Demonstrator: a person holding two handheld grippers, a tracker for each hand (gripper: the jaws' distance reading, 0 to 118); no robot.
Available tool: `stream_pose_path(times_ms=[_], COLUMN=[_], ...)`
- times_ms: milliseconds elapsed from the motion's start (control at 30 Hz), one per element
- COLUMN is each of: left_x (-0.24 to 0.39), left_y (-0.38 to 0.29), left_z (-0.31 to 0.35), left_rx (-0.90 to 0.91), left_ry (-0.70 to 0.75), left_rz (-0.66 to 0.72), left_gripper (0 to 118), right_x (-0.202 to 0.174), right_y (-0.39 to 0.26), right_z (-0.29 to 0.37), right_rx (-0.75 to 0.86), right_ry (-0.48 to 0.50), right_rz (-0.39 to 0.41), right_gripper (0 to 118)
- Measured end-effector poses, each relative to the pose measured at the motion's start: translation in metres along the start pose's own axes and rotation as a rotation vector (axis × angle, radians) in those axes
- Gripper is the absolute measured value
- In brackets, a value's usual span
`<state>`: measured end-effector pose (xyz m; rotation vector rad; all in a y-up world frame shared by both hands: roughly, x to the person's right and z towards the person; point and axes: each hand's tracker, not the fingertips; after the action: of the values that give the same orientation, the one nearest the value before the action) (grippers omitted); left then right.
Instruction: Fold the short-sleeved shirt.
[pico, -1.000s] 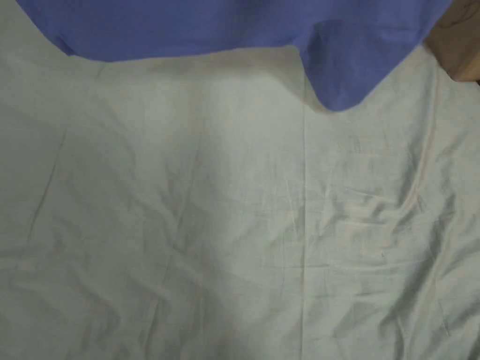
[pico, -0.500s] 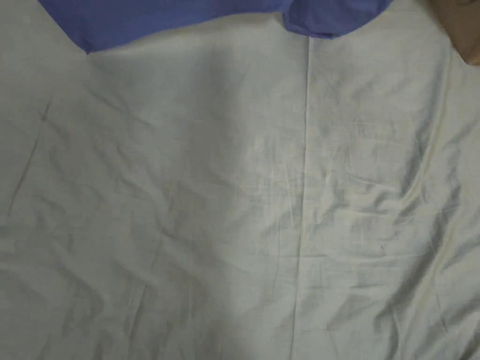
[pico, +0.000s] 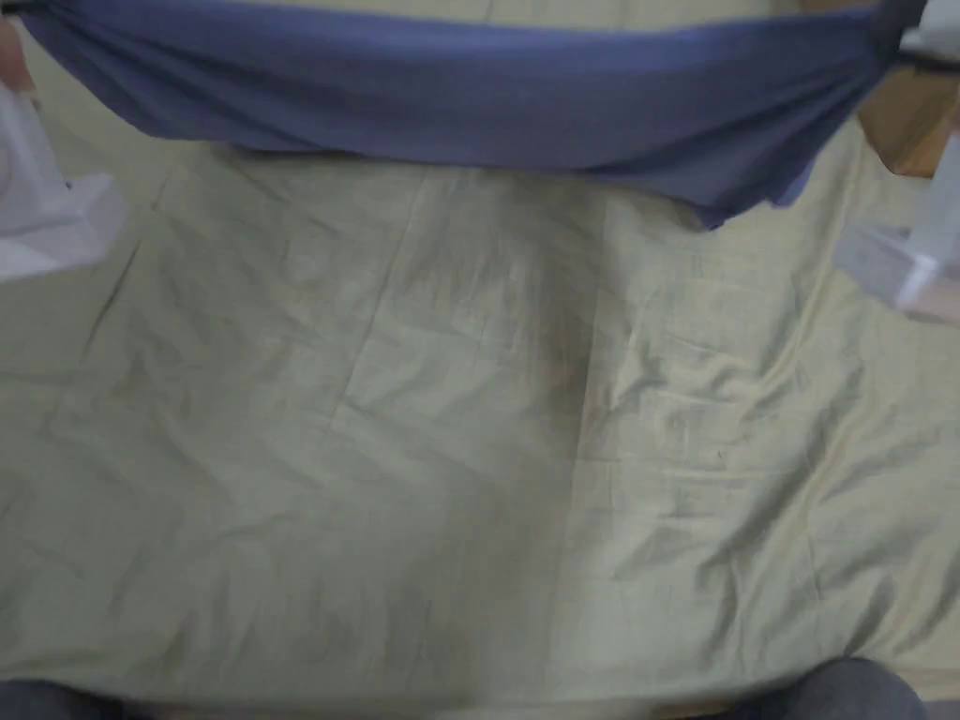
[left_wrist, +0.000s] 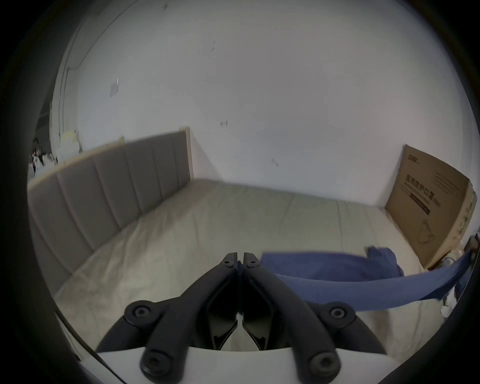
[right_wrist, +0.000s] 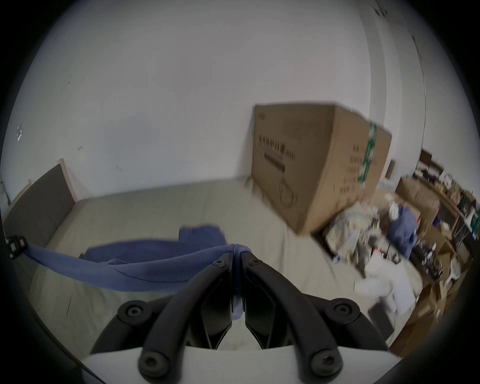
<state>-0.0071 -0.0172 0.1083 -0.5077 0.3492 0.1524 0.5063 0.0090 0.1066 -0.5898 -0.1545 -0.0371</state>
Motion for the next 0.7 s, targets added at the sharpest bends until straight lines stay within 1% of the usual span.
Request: stream_pose_path(times_ms=[100,133,167,200,233,333,400,500,633,700], left_x=[-0.021,-0.026,-0.03,-0.035,-0.041,-0.054,-0.063,-0.078,-0.096,-0.103], left_y=[-0.053,-0.069,-0.089,-0.106,-0.123,-0.168,-0.194,-0.217,-0.239,-0.246], left_z=[0.023,0.029,0.041,0.05,0.058,0.085,0.099,0.115,0.139,0.151], left_rx=[-0.049,-0.066,-0.113,-0.142,-0.175,-0.223,-0.262,-0.303,-0.314,-0.33], left_ry=[-0.011,-0.012,-0.03,-0.051,-0.074,-0.085,-0.071,-0.049,-0.025,-0.023], left_rz=[0.055,0.053,0.014,-0.001,-0.031,-0.083,-0.062,-0.034,-0.031,-0.006], left_gripper=[0,0,0,0,0,0,0,0,0,0], right_x=[0.017,0.022,0.027,0.032,0.036,0.052,0.061,0.075,0.097,0.105], right_y=[-0.056,-0.072,-0.09,-0.107,-0.12,-0.164,-0.189,-0.211,-0.236,-0.252], right_z=[0.013,0.016,0.019,0.021,0.023,0.031,0.04,0.053,0.077,0.094], right_rx=[-0.057,-0.079,-0.123,-0.165,-0.195,-0.252,-0.26,-0.272,-0.283,-0.287], right_ry=[0.031,0.056,0.073,0.088,0.094,0.121,0.127,0.139,0.172,0.186], right_rz=[0.02,0.02,0.032,0.028,0.019,-0.071,-0.083,-0.079,-0.157,-0.174], right_gripper=[4,4,4,4,4,4,4,4,4,4])
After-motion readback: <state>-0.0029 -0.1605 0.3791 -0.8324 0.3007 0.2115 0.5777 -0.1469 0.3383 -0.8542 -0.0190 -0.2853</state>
